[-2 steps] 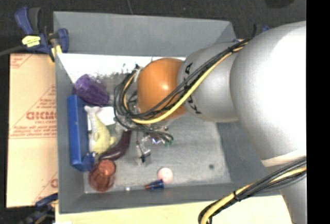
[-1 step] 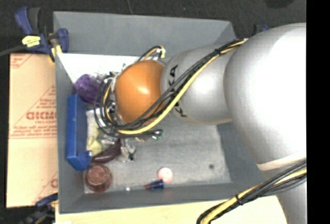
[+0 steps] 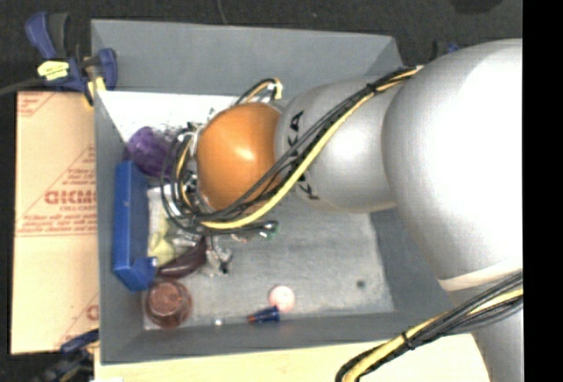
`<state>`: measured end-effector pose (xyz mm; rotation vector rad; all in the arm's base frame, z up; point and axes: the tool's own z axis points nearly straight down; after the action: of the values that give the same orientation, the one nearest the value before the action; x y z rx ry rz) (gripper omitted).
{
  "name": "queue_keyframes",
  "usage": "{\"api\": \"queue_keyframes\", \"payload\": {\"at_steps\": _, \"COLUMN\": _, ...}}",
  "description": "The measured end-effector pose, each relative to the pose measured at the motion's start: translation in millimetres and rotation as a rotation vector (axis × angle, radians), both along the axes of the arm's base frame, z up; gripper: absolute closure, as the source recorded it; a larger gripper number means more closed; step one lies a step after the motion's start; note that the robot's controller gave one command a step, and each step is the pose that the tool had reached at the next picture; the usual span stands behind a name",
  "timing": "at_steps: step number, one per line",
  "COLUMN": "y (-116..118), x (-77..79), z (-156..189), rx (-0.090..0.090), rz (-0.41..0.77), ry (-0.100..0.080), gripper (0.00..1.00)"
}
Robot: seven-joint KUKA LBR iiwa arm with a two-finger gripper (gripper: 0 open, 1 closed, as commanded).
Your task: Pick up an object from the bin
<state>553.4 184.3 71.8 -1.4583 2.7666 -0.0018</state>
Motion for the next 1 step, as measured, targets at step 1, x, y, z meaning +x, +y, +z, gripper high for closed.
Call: {"api": "queue_keyframes", "payload": {"at_steps": 1, "y": -0.5, "x": 0.4, "z": 4.2, "rx": 0.001, "rz": -0.002, "ry": -0.002, "gripper": 1.00}}
